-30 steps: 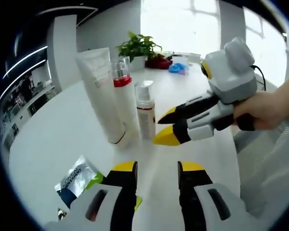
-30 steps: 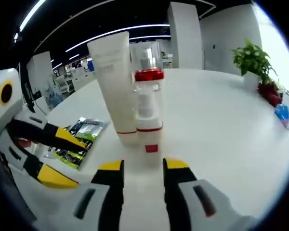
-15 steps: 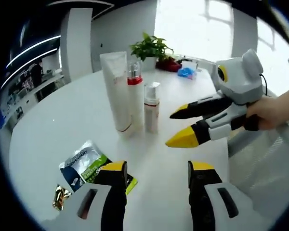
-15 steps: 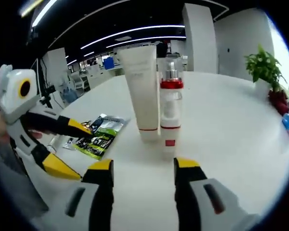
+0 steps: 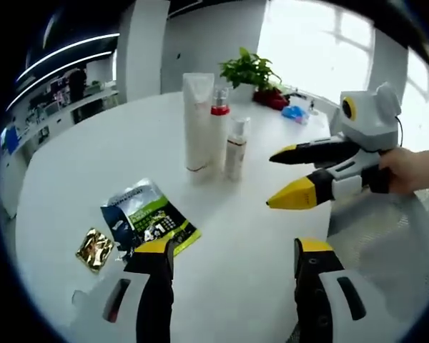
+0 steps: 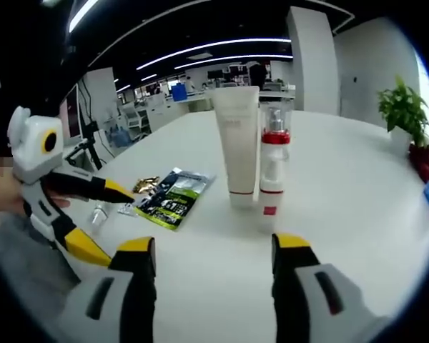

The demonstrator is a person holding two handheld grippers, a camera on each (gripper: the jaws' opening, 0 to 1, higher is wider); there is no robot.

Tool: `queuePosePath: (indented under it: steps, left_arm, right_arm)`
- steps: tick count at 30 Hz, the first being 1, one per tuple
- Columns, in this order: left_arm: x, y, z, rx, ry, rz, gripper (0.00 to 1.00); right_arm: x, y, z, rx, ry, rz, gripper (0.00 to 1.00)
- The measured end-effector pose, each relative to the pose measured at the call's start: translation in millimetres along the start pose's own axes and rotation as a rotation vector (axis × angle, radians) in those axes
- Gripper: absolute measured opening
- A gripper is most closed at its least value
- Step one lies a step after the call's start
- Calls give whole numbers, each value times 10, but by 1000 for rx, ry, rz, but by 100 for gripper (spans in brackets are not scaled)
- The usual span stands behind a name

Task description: Arrange the skincare products in the storage area until every visible bottle or jar stands upright without overlapping.

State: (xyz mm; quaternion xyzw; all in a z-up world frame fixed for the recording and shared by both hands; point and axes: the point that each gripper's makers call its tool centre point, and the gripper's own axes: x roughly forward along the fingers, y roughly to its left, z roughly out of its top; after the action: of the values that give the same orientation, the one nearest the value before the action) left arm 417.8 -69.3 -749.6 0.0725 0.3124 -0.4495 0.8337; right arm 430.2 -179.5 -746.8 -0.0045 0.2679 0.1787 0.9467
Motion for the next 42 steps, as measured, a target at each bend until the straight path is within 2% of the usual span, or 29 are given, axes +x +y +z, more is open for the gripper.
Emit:
queuePosePath:
  steps: [7, 16, 19, 28, 31, 38, 42]
  left_arm:
    - [-194, 5, -85, -35, -6, 31, 73]
    - [-475, 25, -218, -95, -20, 74, 84]
    - [-575, 20, -259, -106, -33, 87, 88]
    - [-793, -12, -354, -150, -55, 122, 97]
    - [-861, -42, -399, -163, -51, 128, 97]
    - [-1023, -66, -447, -204, -65, 175, 97]
    - [-1088, -96, -445, -199, -65, 189, 97]
  right_arm:
    - [-154, 67, 25, -6, -10, 40, 75]
    - [-300, 255, 50, -20, -18, 121, 83]
    - [-334, 328, 32, 10, -16, 158, 86]
    - [-452, 409, 20, 12, -9, 200, 91]
    - [-500, 430, 8, 31, -6, 214, 94]
    - [-626, 487, 41, 8, -12, 229, 95]
    - [-690, 499, 29, -8, -7, 225, 95]
